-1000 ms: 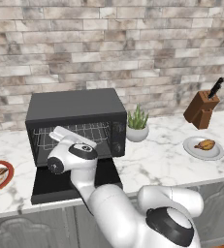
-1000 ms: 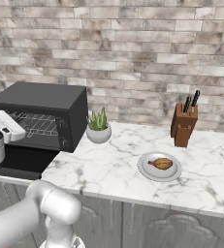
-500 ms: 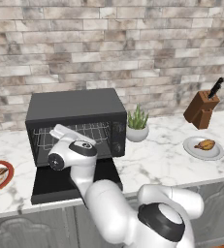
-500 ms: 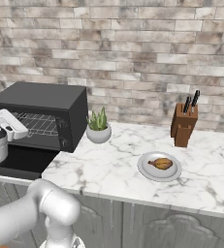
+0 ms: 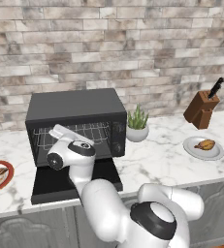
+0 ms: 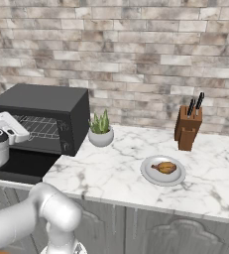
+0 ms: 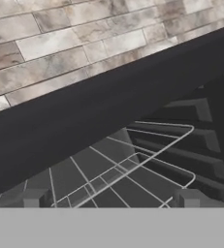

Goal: Open the toaster oven door. Place the baguette on the bottom rack in the toaster oven and place the chicken drumstick on the top rack.

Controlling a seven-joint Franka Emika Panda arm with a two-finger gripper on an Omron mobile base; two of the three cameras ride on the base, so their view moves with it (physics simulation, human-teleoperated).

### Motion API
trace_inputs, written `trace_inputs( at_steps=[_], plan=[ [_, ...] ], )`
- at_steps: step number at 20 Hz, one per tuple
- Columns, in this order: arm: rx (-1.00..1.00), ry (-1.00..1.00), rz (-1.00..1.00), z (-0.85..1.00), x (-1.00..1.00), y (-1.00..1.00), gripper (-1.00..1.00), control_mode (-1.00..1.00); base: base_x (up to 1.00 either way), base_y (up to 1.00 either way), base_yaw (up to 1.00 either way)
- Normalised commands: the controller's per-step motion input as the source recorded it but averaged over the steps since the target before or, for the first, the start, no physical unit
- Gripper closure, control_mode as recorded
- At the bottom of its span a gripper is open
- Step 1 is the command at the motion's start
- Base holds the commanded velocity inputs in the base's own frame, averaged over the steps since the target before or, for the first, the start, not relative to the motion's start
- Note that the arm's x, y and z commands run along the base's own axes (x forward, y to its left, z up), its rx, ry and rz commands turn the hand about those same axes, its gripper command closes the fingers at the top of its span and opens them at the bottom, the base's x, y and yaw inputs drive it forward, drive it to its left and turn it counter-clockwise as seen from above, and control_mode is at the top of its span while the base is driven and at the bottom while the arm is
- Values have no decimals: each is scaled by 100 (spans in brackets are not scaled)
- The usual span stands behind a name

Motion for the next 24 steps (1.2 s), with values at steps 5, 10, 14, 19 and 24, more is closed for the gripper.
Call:
trace_inputs(
  at_steps=[5,10,14,19,24],
  plan=[
    [3,0,0,-1,11,7,-100,-100,0,0,0],
    [2,0,0,-3,19,5,-100,-100,0,0,0],
    [1,0,0,-17,11,8,-100,-100,0,0,0],
    [0,0,0,-21,9,8,-100,-100,0,0,0],
    [0,0,0,-17,10,8,-100,-100,0,0,0]
  ],
)
